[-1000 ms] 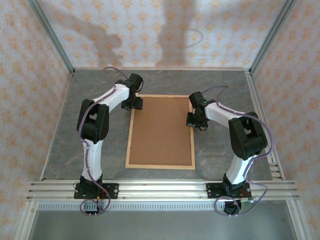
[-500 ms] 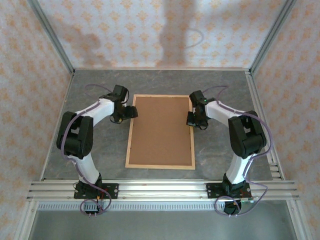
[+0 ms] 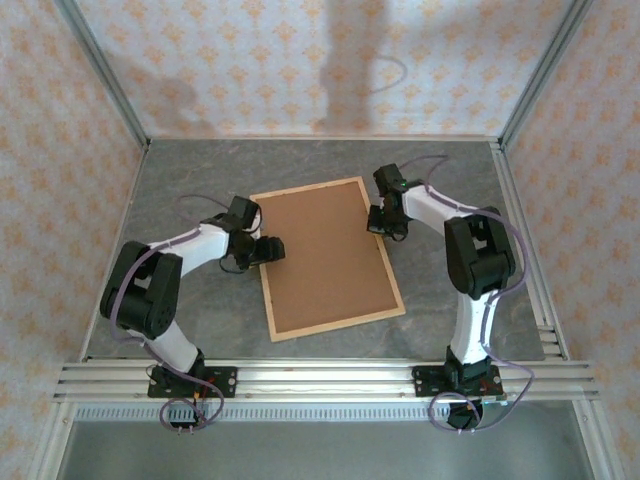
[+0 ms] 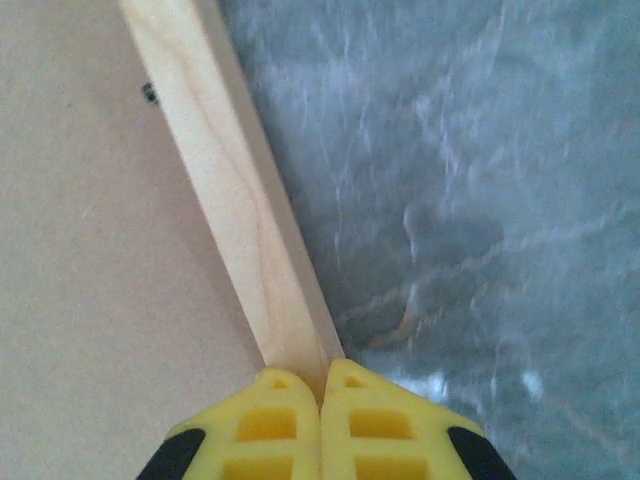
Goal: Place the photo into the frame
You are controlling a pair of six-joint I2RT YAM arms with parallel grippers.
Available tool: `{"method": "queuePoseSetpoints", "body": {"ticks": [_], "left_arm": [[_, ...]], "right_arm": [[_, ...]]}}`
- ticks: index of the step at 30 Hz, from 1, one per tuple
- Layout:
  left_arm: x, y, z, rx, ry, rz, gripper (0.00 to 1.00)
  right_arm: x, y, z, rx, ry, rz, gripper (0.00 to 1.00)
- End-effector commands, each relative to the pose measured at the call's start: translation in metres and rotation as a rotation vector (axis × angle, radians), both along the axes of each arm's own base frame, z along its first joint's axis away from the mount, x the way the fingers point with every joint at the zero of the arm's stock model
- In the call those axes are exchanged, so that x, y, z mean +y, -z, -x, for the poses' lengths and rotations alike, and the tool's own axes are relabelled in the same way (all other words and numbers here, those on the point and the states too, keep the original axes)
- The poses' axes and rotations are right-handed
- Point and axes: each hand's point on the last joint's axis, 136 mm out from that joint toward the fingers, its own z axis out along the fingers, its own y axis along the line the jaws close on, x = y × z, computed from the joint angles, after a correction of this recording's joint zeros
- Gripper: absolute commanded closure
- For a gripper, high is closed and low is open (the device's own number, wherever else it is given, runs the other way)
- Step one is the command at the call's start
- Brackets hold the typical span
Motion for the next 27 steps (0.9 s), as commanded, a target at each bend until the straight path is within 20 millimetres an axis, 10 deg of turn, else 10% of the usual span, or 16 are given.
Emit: {"method": "queuePoseSetpoints", "body": {"ticks": [1, 11, 20, 27], "left_arm": [[-0.039, -0.014, 0.024, 0.009, 0.094, 0.141, 0.32], [-0.062, -0.038, 0.057, -0.036, 0.227, 0.219, 0.31], [0.047, -0.091, -0.045, -0.359, -0.177, -0.129, 0.24], [0.079, -0.073, -0.123, -0.326, -0.246, -0.187, 0.23]], "right_arm": [[0.011, 0.001, -0.016, -0.007, -0.013, -0.017, 0.99], [0.046, -0.001, -0.043, -0.030, -0.157, -0.061, 0.87], [0.007, -0.072, -0.045, -0.237, -0.149, 0.131, 0.59], [-0.011, -0.085, -0.012, -0.314, -0.073, 0.102, 0.37]]}}
